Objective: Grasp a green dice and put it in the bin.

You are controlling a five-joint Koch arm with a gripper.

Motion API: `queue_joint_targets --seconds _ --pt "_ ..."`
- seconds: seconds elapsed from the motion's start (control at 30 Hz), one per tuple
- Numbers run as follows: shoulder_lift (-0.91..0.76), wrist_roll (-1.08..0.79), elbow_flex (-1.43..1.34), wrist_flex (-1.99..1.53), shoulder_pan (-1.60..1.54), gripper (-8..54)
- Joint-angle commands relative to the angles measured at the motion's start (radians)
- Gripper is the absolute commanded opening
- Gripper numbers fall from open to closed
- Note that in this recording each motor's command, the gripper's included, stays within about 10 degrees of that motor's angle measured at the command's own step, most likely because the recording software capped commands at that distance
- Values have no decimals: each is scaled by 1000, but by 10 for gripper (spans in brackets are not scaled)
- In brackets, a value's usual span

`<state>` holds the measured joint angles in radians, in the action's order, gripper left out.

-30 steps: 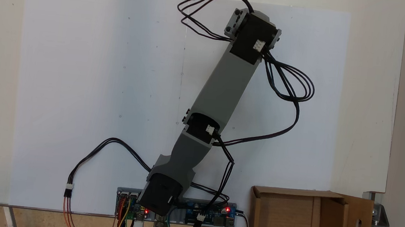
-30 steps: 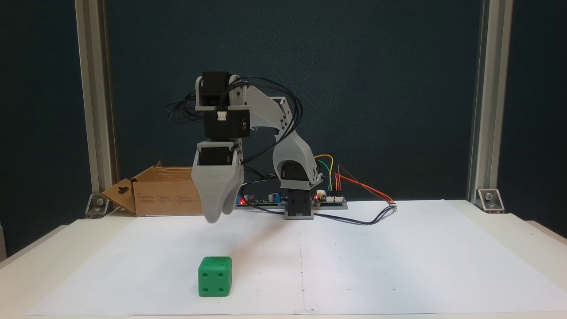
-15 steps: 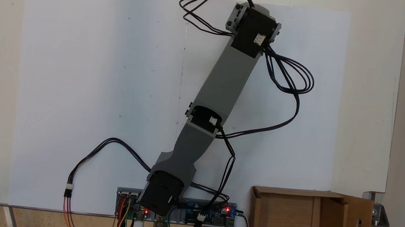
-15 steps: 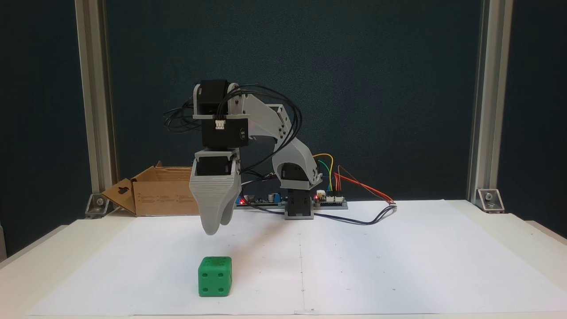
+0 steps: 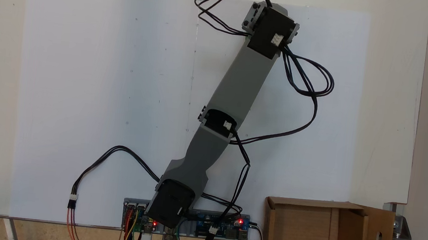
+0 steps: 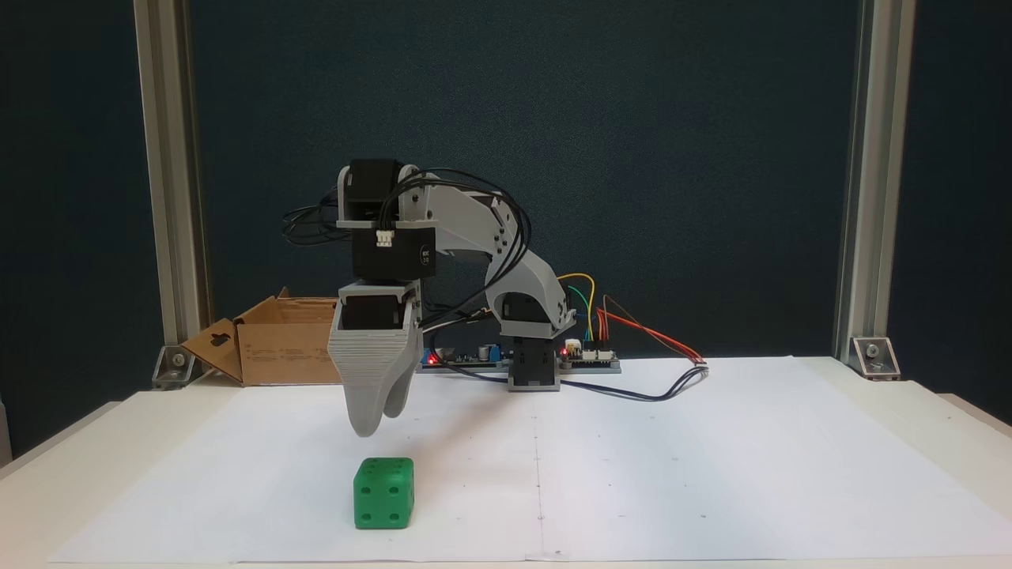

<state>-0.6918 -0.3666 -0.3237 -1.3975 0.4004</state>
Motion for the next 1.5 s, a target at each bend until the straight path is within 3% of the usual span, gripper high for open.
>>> queue_joint_targets --seconds 0.0,1.47 --pt "-5 31 57 6 0 446" --pt "115 64 57 129 -8 431"
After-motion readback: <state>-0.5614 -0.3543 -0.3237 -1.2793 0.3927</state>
